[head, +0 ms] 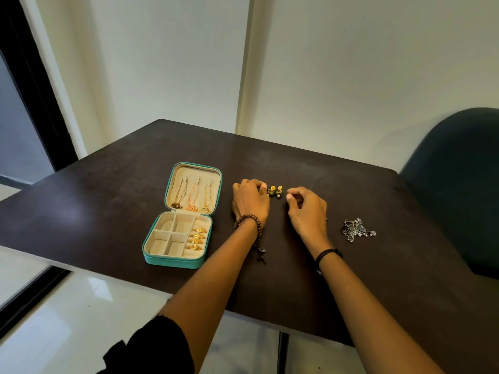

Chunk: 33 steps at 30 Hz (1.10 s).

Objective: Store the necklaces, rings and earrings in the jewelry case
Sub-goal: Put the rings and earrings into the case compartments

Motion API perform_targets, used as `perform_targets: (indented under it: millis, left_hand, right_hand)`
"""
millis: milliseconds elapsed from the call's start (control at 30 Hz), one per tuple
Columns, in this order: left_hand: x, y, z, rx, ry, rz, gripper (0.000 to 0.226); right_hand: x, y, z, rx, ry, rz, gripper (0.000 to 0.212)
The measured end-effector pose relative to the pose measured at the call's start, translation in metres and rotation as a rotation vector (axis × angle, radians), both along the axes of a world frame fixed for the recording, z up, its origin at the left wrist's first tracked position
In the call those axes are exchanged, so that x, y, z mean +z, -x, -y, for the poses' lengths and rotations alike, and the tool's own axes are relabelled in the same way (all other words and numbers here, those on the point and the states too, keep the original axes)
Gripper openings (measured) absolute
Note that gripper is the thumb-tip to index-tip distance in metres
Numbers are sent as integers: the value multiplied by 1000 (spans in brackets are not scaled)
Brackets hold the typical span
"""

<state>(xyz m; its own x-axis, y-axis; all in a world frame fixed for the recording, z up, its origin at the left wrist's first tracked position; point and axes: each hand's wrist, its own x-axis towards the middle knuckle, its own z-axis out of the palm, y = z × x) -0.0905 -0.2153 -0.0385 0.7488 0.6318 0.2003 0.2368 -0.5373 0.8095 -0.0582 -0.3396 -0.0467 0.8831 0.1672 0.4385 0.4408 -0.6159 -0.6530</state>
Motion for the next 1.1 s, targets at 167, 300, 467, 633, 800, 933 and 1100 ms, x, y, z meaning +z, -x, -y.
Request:
perform_targets:
  millis: [167,300,467,633,800,933,1100]
  left_hand:
    - [-5,20,13,-77,28,49,18]
    - [-14,33,33,-242,77,128,15]
    - [-15,28,56,-367,5,115,19]
    - [-12,15,75,-401,-85,97,21]
    - [-10,2,86,-449,-192,11,49]
    - [-10,-1,88,-433,-252,-27,44]
    - [-8,1,88,-418,-353,-25,20]
  right_hand:
    - [4,24,22,69,62,51,15]
    - [7,38,55,45,58,78,15]
    - [6,46,94,-56,-5,50,15]
    - [2,49,115,-191,-111,65,16]
    - [1,48,118,-236,-191,67,13]
    - [-3,45,122,-264,-272,41,11]
    - [-7,43,123,-269,-357,33,11]
